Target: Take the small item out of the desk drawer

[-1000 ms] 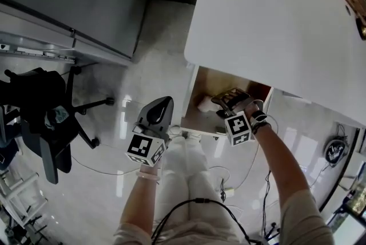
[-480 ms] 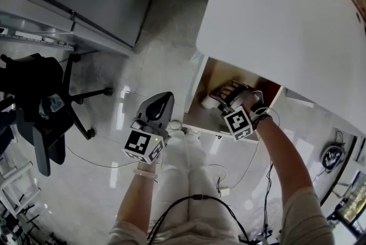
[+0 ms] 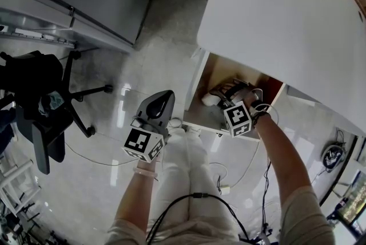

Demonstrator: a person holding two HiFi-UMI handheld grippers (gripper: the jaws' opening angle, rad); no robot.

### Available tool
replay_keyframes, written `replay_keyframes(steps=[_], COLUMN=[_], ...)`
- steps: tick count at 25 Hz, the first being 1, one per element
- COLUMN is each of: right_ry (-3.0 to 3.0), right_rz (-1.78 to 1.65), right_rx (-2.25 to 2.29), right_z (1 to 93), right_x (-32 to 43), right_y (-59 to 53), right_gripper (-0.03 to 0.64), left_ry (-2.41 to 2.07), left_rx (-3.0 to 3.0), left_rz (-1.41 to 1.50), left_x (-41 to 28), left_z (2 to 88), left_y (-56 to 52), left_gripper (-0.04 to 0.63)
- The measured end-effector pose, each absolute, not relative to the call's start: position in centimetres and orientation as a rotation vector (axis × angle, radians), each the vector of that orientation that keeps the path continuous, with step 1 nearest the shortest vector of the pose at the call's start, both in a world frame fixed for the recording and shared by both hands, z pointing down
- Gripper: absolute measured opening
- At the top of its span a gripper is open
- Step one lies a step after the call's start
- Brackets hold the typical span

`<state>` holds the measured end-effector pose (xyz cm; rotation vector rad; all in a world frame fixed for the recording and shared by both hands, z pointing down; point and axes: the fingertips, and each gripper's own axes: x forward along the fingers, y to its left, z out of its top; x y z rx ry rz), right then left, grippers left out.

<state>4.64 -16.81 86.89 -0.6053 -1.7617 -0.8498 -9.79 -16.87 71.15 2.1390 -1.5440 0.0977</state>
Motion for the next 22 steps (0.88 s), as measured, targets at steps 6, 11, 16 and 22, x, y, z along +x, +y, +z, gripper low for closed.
replay_keyframes(steps=[6, 11, 16, 22], right_ry=[-1.885, -1.956, -1.998, -2.055], right_rz=[-0.519, -0.189, 0.053, 0.24], right_rx=[-0.413, -0.231, -0.052, 0.117], right_z=[85.7, 84.2, 82.3, 79.9], right_x=[5.4, 6.0, 6.3, 6.6], right_y=[-17.2, -17.6, -18.3, -18.9], right_gripper=[0.176, 0.173, 0.172, 0.172], left_ry=[-1.516, -1.501, -1.48, -1.472], left_rx=[2.146, 2.147, 2.15, 2.164], left_rz=[0.117, 0.137, 0.148, 0.154], left_x=[-9.1, -9.1, -8.8, -8.8], left_z=[70.7, 69.9, 68.7, 67.2], left_y=[-16.7, -16.7, -16.6, -16.7], left_gripper=[0.005, 0.005, 0.005, 0.005])
